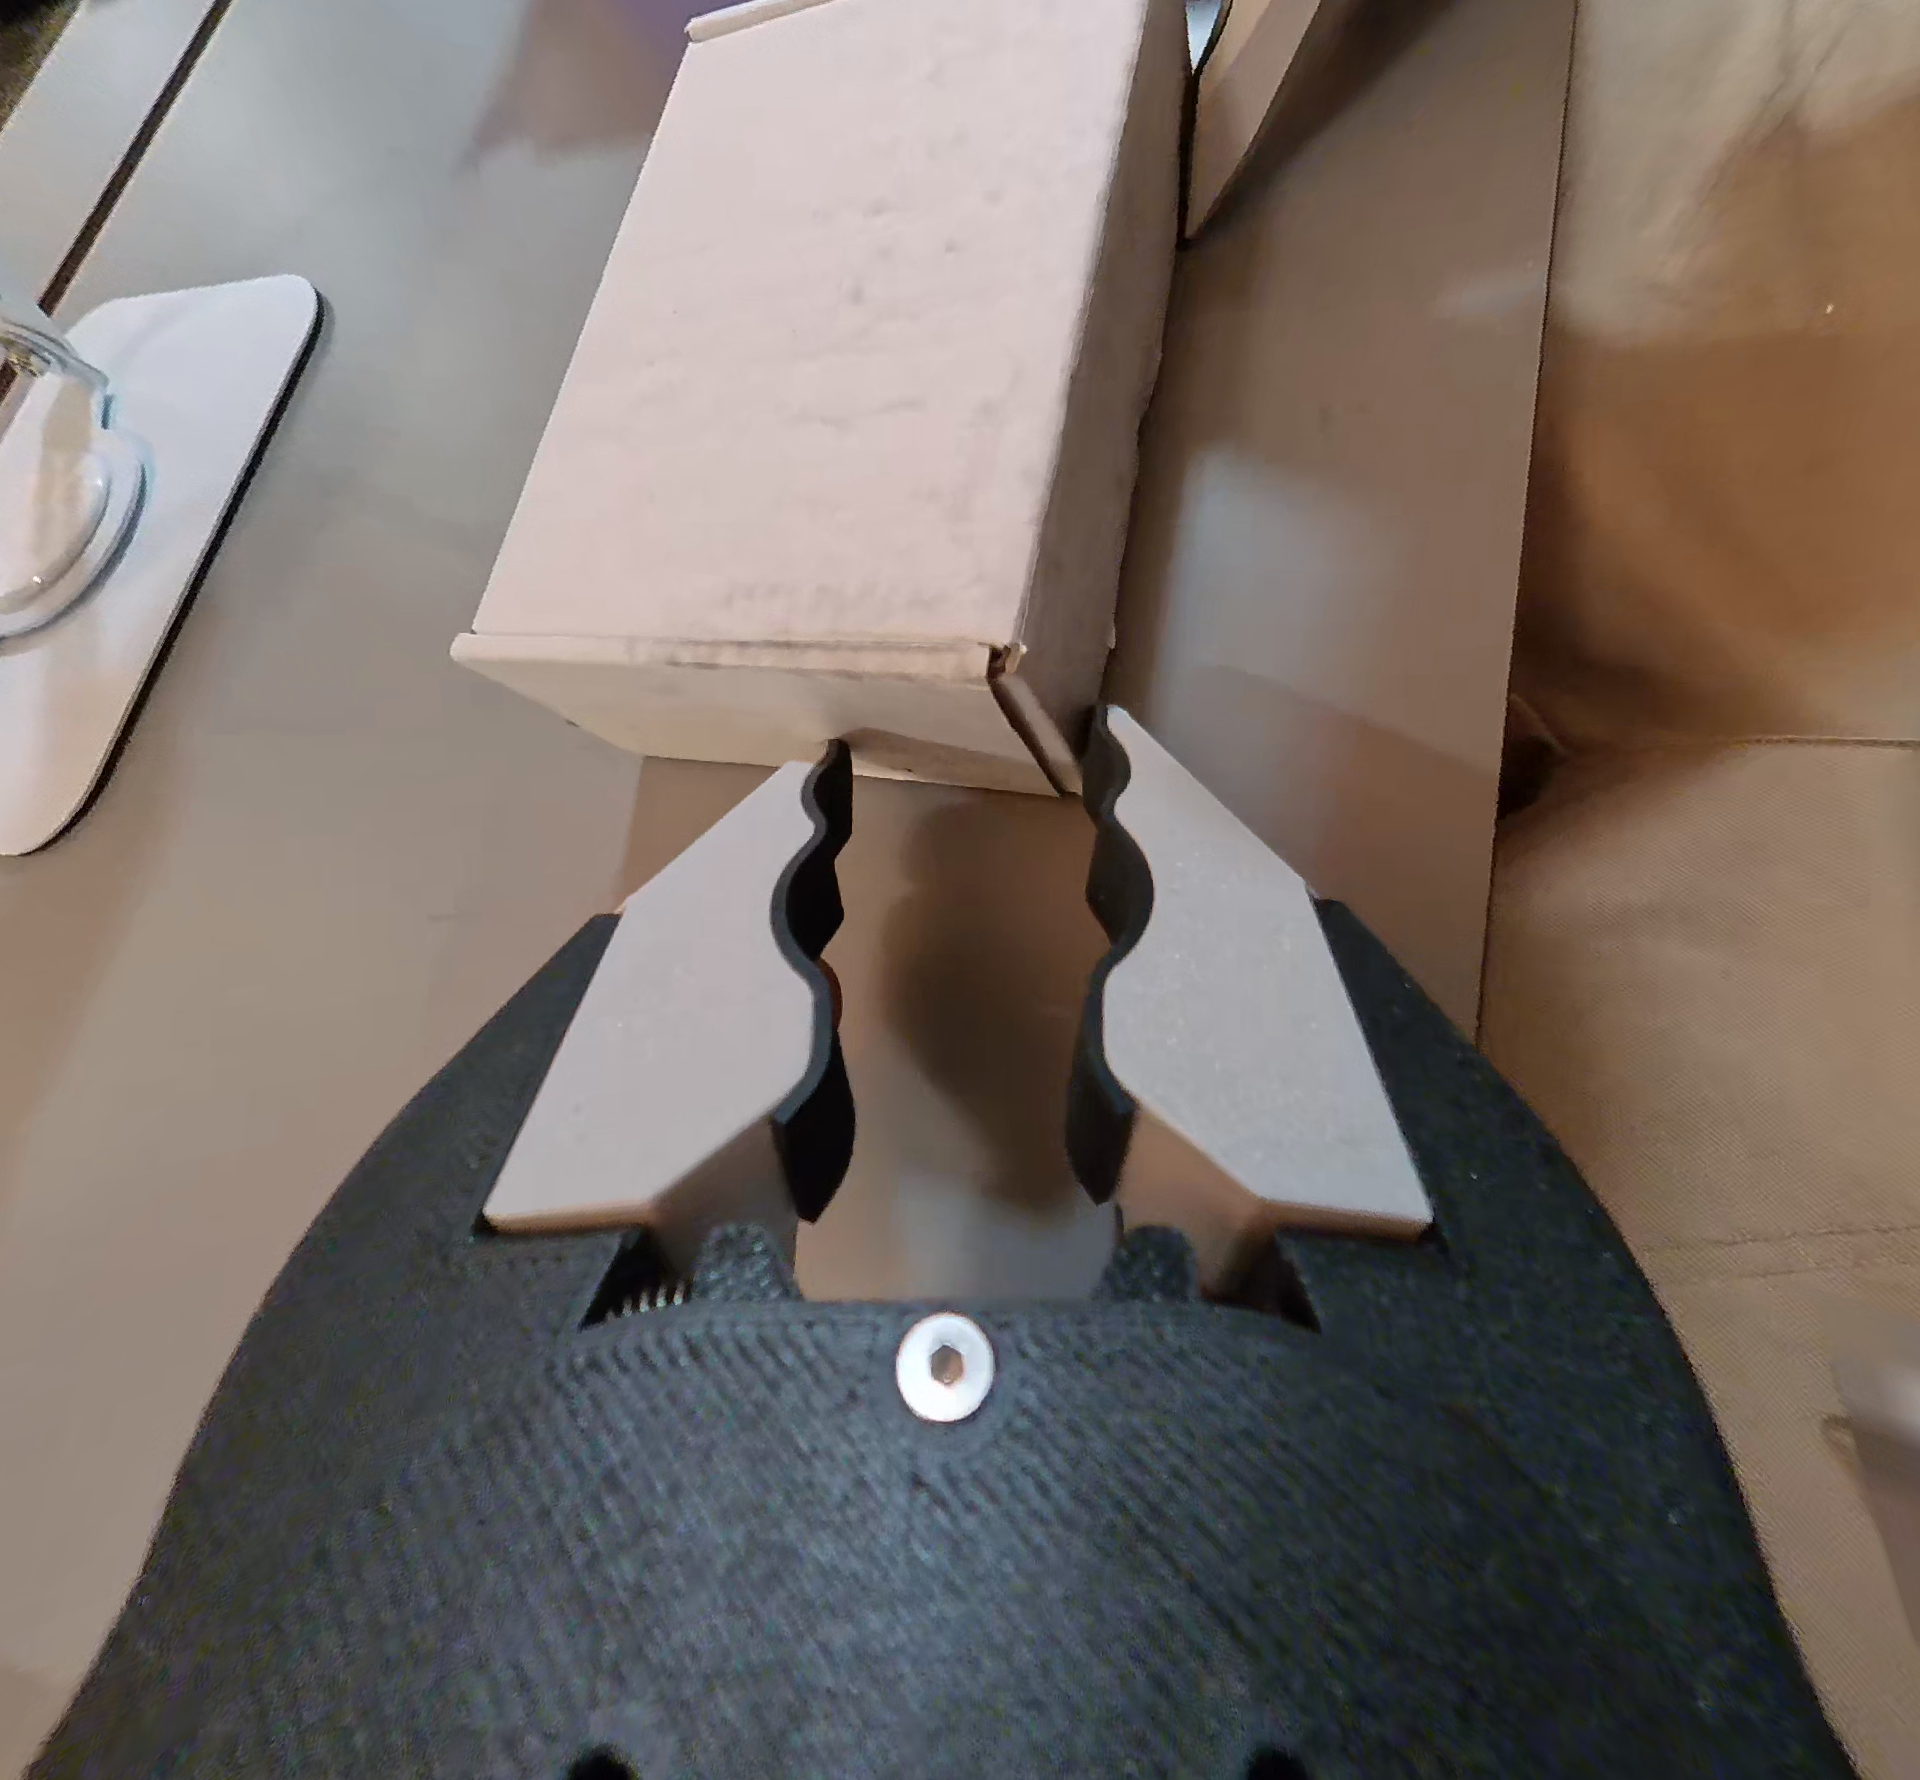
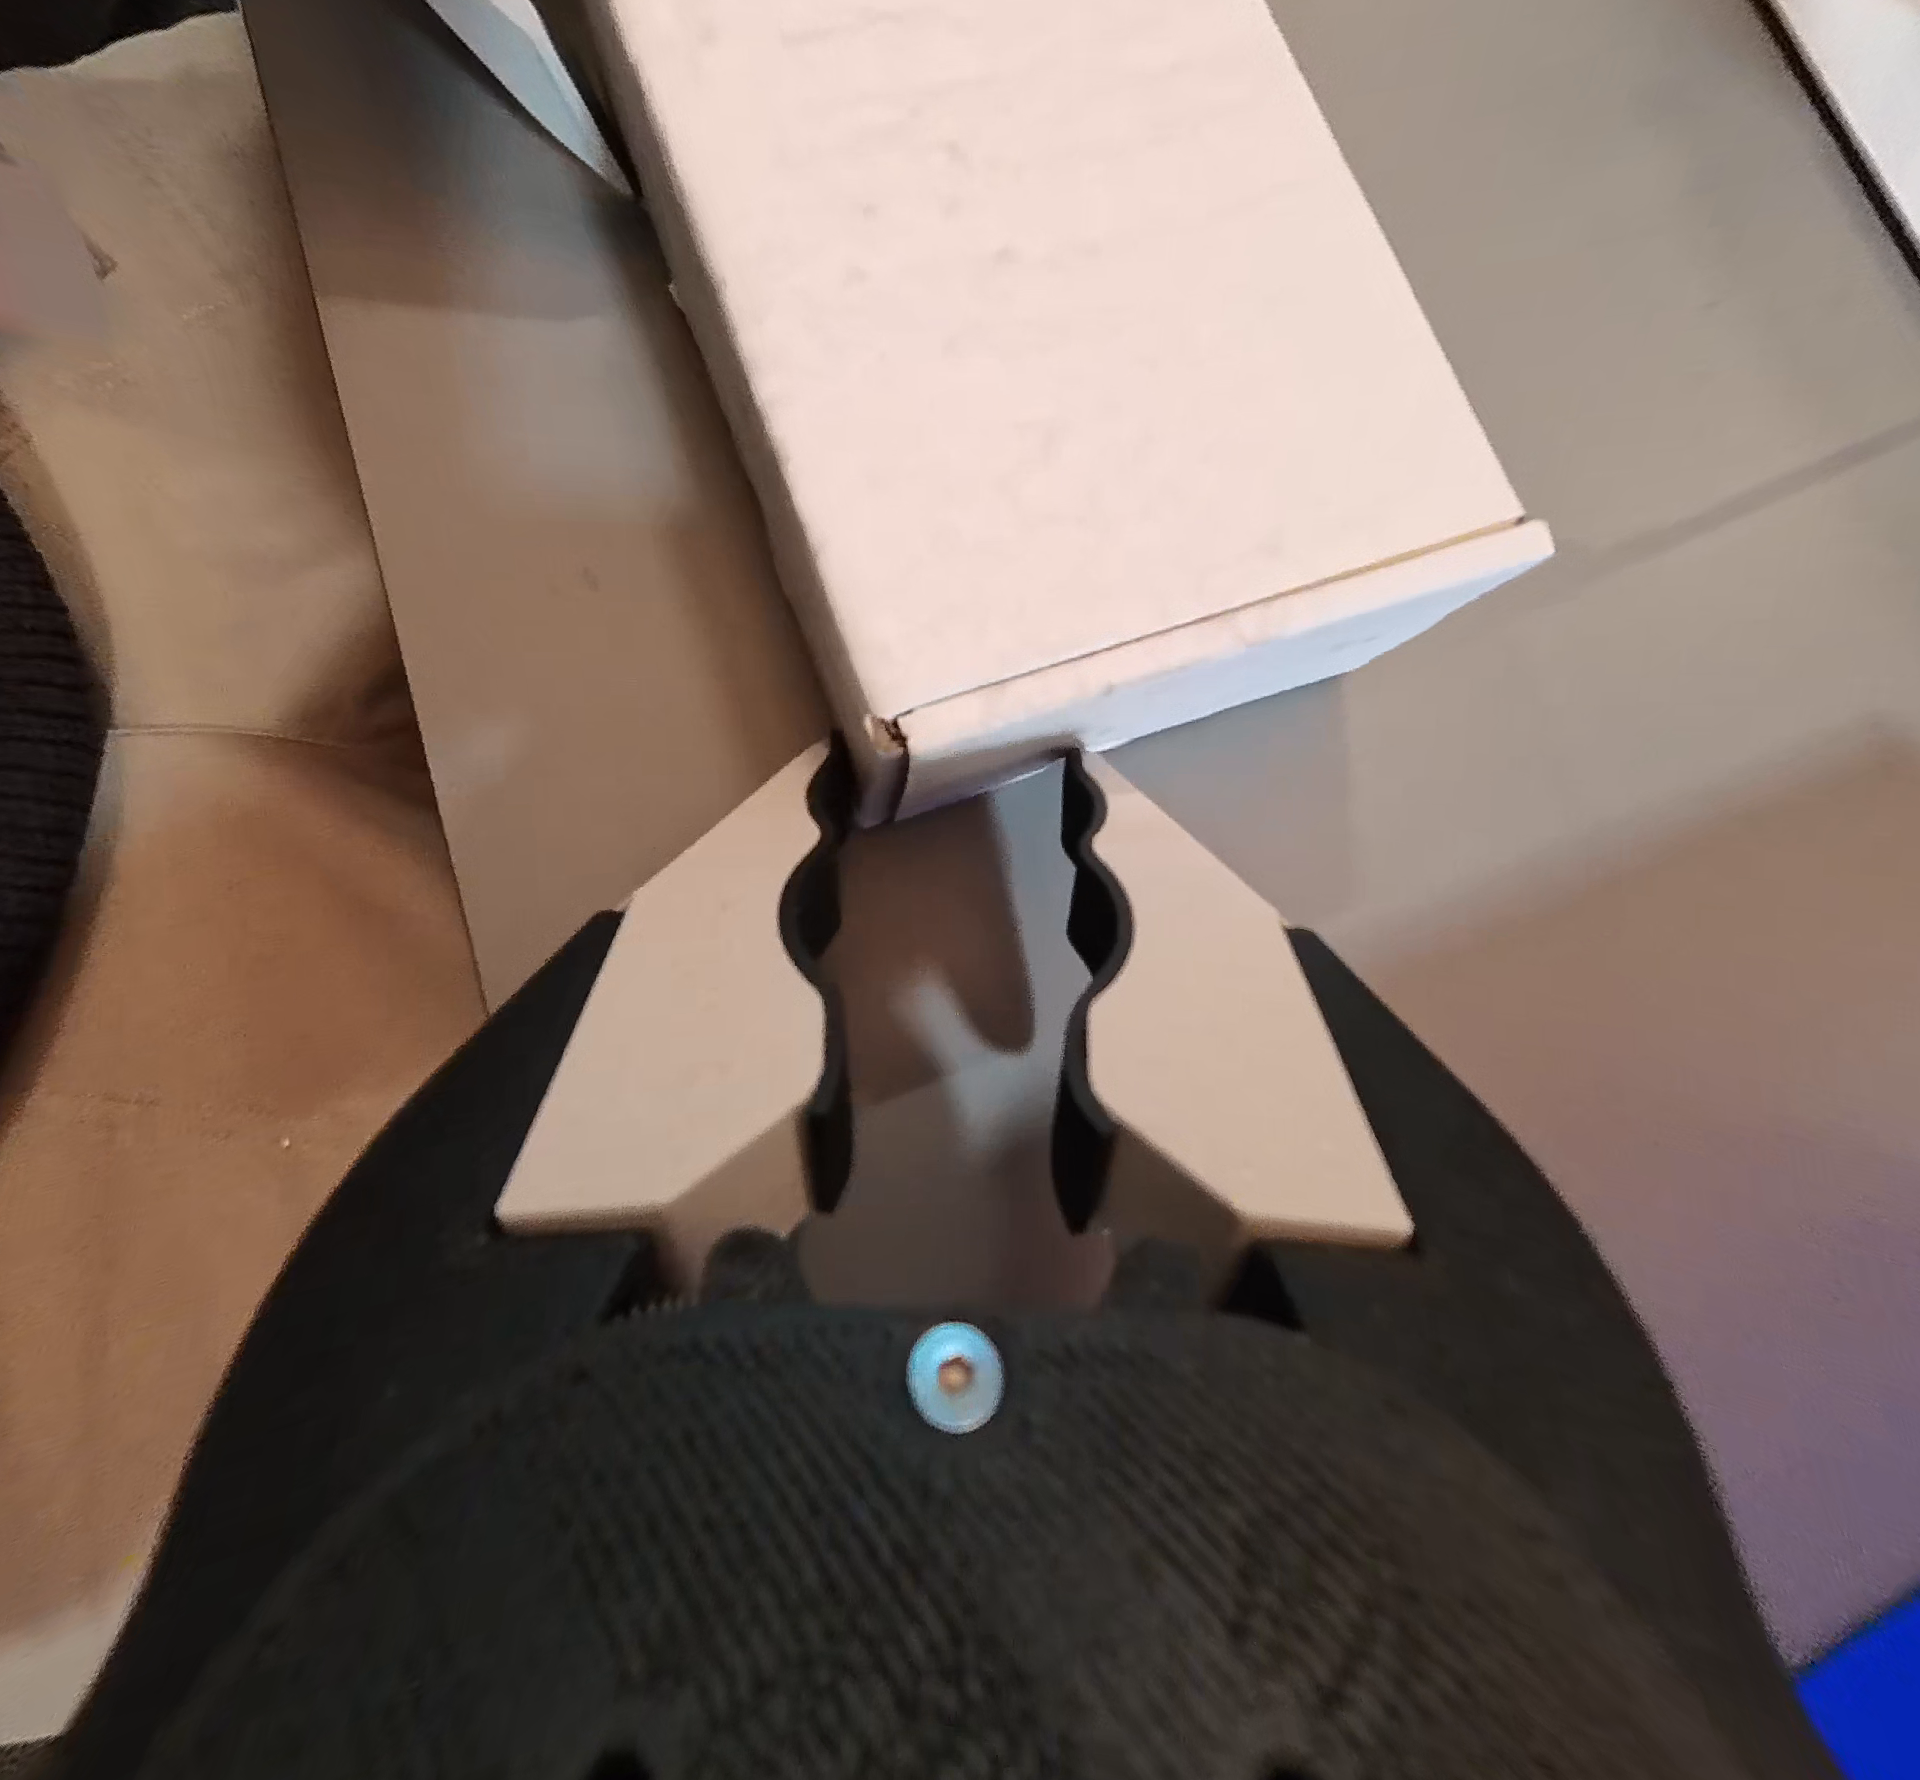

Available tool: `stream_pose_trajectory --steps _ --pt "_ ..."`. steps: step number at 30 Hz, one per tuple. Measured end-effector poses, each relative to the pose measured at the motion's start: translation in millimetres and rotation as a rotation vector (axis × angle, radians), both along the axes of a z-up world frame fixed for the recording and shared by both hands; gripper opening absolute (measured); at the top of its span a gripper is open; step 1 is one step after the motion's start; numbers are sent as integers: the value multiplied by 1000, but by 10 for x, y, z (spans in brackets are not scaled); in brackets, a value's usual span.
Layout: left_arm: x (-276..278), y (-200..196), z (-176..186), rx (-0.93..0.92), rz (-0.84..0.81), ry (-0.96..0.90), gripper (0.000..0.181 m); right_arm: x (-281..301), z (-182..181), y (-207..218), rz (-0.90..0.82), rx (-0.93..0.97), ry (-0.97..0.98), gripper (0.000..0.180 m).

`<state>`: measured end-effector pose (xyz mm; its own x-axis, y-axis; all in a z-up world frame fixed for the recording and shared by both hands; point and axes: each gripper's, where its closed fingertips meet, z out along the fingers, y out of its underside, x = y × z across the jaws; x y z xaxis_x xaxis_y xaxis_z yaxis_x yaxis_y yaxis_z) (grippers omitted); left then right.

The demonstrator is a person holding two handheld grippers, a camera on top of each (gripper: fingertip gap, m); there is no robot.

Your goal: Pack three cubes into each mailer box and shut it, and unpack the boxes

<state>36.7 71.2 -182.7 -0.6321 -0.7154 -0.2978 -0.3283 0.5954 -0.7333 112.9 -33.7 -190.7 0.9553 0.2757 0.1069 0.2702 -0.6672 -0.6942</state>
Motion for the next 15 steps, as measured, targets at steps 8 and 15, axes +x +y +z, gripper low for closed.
stream_pose_trajectory --steps 8,15 --pt "-50 -42 -7 17 -24 -9 39 -36 1 -38 12 2 7 41" --pt "-464 -241 -44 -3 -133 108 46 -326 24 -246 106 3 44 42"
